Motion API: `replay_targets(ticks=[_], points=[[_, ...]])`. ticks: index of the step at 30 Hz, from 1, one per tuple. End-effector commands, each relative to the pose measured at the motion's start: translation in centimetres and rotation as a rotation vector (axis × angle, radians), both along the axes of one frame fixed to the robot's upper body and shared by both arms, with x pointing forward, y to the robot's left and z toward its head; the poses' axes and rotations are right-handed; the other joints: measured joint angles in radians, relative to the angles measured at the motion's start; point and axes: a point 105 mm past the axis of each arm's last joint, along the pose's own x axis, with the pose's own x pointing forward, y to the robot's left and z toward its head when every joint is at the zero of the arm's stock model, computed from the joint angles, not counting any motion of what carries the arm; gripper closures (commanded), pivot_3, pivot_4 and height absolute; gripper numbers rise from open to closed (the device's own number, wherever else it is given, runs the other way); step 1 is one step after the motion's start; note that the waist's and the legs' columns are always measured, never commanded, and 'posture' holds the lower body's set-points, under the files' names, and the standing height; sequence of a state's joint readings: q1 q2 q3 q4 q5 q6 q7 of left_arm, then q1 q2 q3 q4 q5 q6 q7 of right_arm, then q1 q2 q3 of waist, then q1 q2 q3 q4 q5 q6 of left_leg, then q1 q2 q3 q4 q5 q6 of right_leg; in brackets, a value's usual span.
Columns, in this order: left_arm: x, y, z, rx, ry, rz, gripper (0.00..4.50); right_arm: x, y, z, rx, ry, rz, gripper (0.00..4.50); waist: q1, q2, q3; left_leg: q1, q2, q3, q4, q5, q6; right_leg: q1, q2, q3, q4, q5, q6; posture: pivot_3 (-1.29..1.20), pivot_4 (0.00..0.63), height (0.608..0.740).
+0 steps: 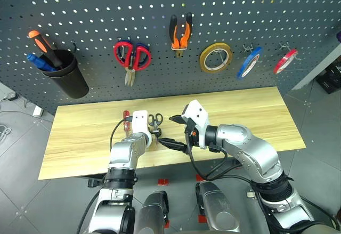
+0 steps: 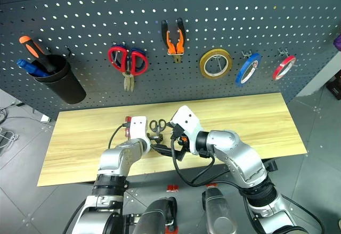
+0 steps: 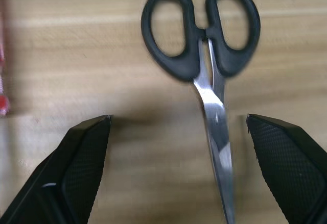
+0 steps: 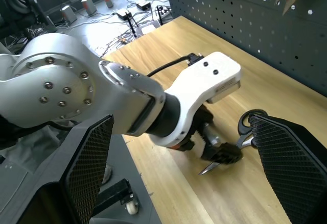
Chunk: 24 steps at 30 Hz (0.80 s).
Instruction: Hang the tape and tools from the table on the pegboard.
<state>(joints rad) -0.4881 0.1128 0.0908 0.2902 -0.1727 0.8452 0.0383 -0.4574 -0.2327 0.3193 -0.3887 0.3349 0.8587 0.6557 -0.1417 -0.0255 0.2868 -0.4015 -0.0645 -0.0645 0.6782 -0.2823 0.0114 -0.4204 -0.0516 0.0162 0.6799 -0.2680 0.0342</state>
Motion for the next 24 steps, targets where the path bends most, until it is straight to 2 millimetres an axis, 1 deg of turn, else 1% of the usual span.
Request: replay_targets(ticks=[1, 2, 4, 6, 10, 13, 14, 15, 18, 21, 24], points=[[-0.5, 0.1, -2.3, 0.024, 0.092, 0.022, 0.02, -0.1, -0.5, 1.1, 0.038, 0.042, 0.008, 0.0, 0.0, 0.0, 0.0, 0.0, 0.0, 0.0, 0.0, 0.0, 0.0, 0.0, 0.0, 0.0, 0.0, 0.0, 0.0, -0.29, 0.315, 0.74], [-0.5, 0.1, -2.6, 0.02, 0.103, 0.025, 0.41, -0.1, -0.7, 1.0, 0.03, 0.057, 0.007, 0.0, 0.0, 0.0, 0.0, 0.0, 0.0, 0.0, 0.0, 0.0, 0.0, 0.0, 0.0, 0.0, 0.0, 0.0, 0.0, -0.3, 0.315, 0.74], [-0.5, -0.2, -2.9, 0.01, 0.113, 0.019, 0.85, 0.1, -1.3, 0.6, -0.008, 0.059, 0.004, 0.0, 0.0, 0.0, 0.0, 0.001, 0.0, 0.0, 0.0, 0.0, 0.0, 0.0, 0.0, 0.0, 0.0, 0.0, 0.0, -0.3, 0.314, 0.74], [-0.4, -0.5, -3.1, 0.002, 0.119, 0.007, 1.47, 0.3, -2.0, 0.3, -0.046, 0.06, 0.0, 0.0, -0.001, 0.0, 0.0, 0.001, 0.0, 0.0, 0.0, 0.0, 0.0, 0.001, 0.0, 0.0, 0.0, 0.0, 0.0, -0.31, 0.314, 0.74], [-0.5, -0.6, -3.3, -0.002, 0.124, -0.002, 2.75, 0.7, -3.0, 0.3, -0.072, 0.079, -0.005, 0.0, -0.001, 0.0, 0.0, 0.001, 0.0, 0.0, 0.0, 0.0, 0.0, 0.001, 0.0, 0.0, 0.0, 0.0, 0.0, -0.31, 0.314, 0.74], [-0.6, -0.7, -3.5, -0.002, 0.124, -0.007, 3.61, 0.9, -3.6, 0.2, -0.092, 0.078, 0.002, 0.0, -0.001, 0.0, 0.0, 0.001, 0.0, 0.0, 0.0, 0.0, 0.0, 0.002, 0.0, 0.0, 0.0, 0.0, 0.0, -0.31, 0.312, 0.74], [-0.6, -0.7, -3.5, -0.001, 0.123, -0.009, 3.97, 1.0, -3.8, 0.2, -0.099, 0.075, 0.0, 0.0, -0.001, 0.0, 0.0, 0.001, 0.0, 0.0, 0.0, 0.0, 0.0, 0.002, 0.0, 0.0, 0.0, 0.0, 0.0, -0.31, 0.31, 0.74], [-0.6, -0.7, -3.5, -0.001, 0.12, -0.015, 4.09, 1.2, -4.0, 0.3, -0.108, 0.067, -0.002, 0.0, -0.001, 0.0, 0.0, 0.002, 0.0, 0.0, 0.0, 0.0, 0.0, 0.002, 0.0, 0.0, 0.0, 0.0, 0.0, -0.31, 0.308, 0.74], [-0.6, -0.8, -3.1, -0.011, 0.105, -0.031, 4.09, 2.0, -4.6, 0.7, -0.133, 0.022, -0.021, 0.0, -0.001, 0.0, 0.0, 0.002, 0.0, 0.0, 0.0, 0.0, 0.0, 0.002, 0.0, 0.0, 0.0, 0.0, 0.001, -0.31, 0.304, 0.74], [-0.4, -0.9, -2.1, -0.036, 0.073, -0.043, 4.09, 3.0, -5.0, 2.1, -0.114, -0.016, -0.047, 0.0, -0.001, 0.0, 0.0, 0.002, 0.0, 0.0, 0.0, 0.0, 0.0, 0.001, 0.0, 0.0, 0.0, 0.0, 0.001, -0.31, 0.299, 0.74], [-0.5, -1.0, -1.3, -0.041, 0.04, -0.061, 4.09, 3.3, -5.1, 2.8, -0.107, -0.043, -0.052, 0.0, -0.001, 0.0, 0.0, 0.001, 0.0, 0.0, 0.0, 0.0, 0.0, 0.001, 0.0, 0.0, -0.001, 0.0, 0.001, -0.31, 0.294, 0.74]])
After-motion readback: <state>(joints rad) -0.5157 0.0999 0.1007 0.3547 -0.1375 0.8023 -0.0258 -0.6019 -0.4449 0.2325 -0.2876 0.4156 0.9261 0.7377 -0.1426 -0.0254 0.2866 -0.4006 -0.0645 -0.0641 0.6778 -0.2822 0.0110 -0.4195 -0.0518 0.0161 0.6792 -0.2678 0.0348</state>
